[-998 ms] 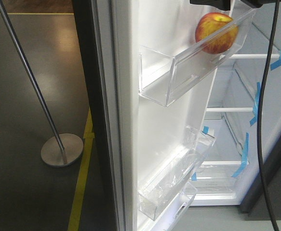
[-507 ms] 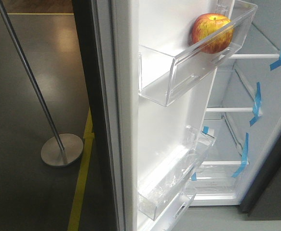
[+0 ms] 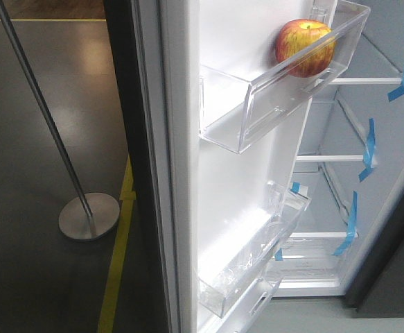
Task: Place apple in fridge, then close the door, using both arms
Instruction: 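Raise the open right gripper away from the apple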
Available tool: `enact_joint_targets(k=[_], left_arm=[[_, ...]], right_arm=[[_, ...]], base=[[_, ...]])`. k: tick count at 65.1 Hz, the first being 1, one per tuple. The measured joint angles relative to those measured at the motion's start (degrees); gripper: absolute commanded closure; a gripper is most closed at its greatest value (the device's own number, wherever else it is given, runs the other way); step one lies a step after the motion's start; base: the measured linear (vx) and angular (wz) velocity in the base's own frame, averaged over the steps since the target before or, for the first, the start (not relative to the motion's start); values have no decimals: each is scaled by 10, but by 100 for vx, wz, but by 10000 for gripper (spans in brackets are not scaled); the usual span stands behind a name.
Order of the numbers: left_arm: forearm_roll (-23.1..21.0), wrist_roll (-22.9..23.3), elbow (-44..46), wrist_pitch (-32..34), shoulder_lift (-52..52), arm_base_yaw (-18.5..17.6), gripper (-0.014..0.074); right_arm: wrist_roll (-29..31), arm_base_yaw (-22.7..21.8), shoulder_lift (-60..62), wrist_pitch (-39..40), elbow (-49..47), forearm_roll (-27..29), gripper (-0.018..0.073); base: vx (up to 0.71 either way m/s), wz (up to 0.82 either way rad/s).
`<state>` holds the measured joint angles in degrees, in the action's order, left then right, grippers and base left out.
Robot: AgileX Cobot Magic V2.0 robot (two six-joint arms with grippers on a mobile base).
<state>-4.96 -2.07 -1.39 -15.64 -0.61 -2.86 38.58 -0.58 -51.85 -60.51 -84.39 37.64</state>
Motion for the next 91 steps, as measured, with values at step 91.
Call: enact_joint_targets(k=[91], left_arm=[[-163, 404, 22, 354, 0, 0, 603]], right_arm=[[-29, 0, 307, 110, 467, 39, 564]], base=[[0, 0]])
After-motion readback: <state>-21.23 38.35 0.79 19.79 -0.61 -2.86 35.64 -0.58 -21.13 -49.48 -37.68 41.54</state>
